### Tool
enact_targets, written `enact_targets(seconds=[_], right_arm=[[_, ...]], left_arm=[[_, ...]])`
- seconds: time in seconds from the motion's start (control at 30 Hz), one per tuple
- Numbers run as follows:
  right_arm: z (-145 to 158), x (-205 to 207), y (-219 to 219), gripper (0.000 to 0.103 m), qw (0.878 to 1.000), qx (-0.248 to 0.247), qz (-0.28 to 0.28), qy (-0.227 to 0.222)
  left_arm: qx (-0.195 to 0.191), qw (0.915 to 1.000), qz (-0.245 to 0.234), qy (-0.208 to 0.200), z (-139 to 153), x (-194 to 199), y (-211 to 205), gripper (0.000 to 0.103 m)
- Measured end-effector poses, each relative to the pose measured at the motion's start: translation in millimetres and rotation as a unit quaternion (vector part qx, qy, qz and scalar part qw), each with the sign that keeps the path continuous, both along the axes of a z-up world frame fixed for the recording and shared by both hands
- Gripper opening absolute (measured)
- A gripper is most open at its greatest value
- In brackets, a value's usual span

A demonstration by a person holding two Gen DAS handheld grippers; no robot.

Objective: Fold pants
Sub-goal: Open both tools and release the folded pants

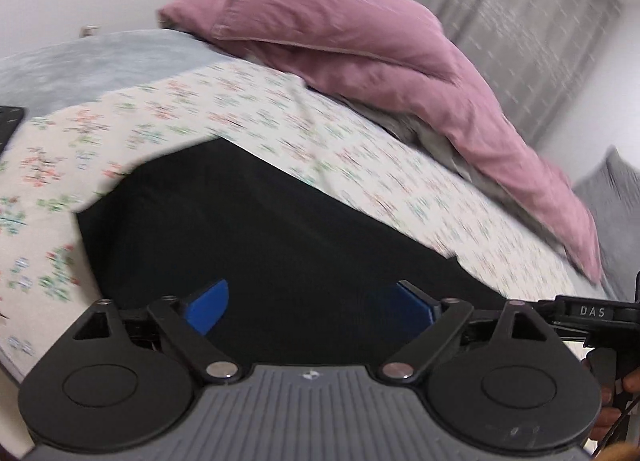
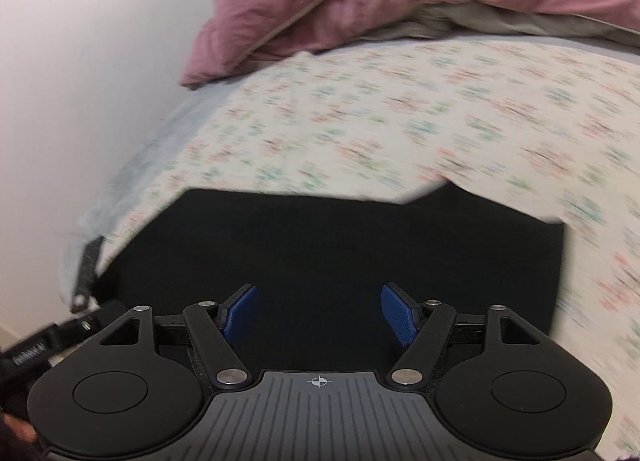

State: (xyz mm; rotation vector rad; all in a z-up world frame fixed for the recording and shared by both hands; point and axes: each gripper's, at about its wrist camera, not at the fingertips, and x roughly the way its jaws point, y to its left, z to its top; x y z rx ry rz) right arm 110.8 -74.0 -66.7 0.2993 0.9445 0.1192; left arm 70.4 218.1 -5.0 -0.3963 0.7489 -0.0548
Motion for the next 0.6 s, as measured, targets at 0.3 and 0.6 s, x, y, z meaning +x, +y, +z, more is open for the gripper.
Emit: enact_targets(seconds=[0.3,0.6], right_arm=[[-26.4,-83.0,-43.5,0.070,0.998,-0.012,-0.045,0.032],[-47.5,-133.9,-60.9,0.065,0.995,0.063,-0.052,0.052]], left_arm=[[0.035,0.9949,-0.089,0.031,-22.0,-5.4,-68.0,0.103],[0.069,0.9792,-0.188,0.033,-35.9,-20.3,-102.8,0.103]])
